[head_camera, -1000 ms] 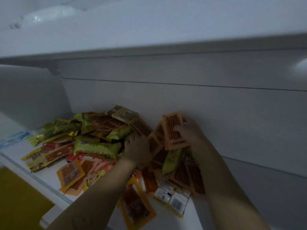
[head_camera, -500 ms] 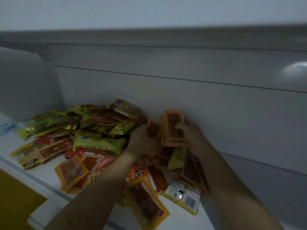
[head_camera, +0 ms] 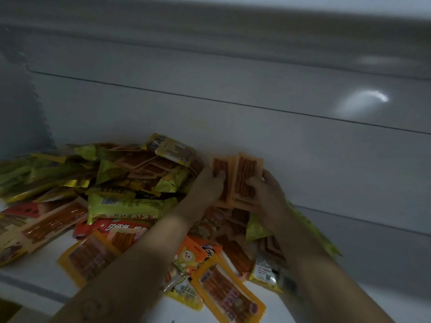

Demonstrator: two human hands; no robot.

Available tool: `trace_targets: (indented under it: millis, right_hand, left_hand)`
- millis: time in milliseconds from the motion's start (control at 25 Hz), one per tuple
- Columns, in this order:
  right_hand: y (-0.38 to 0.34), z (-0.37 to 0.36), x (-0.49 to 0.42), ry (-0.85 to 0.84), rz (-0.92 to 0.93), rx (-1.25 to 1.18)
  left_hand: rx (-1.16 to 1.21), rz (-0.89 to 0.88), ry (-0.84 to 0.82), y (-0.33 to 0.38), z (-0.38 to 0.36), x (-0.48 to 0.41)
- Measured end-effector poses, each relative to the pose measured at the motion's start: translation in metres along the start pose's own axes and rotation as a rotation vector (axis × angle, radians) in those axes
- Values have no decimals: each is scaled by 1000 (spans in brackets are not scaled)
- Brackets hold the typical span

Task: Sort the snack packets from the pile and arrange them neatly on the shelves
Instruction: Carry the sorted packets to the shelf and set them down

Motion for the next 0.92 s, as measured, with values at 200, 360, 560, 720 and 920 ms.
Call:
trace_targets:
  millis: [200,360,560,720,920]
  right_hand:
    - [-3,-6,8,95,43,47]
    - [-19,-13,29,36,77,174]
    - [-53,15,70,-40,246,347]
    - [-77,73,109,86,292,357]
    - [-93,193,178,375,276,374]
  left_hand:
    - [122,67,-69,-4,-29,-3]
    - [327,21,-129,8,-44,13]
    - [411,-49,-236,30,-67,47]
    - [396,-36,-267,48,-119,84]
    - [290,-71,-372,74,-219,136]
Point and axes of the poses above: each hand's wrist, its own x-axis away from the middle knuckle, its own z-axis out of the back of the hand, y = z × x, the point moved 9 cm from there along -x, towards the middle knuckle, and after that the axes turned 1 degree about -x, right-handed, at the moved point
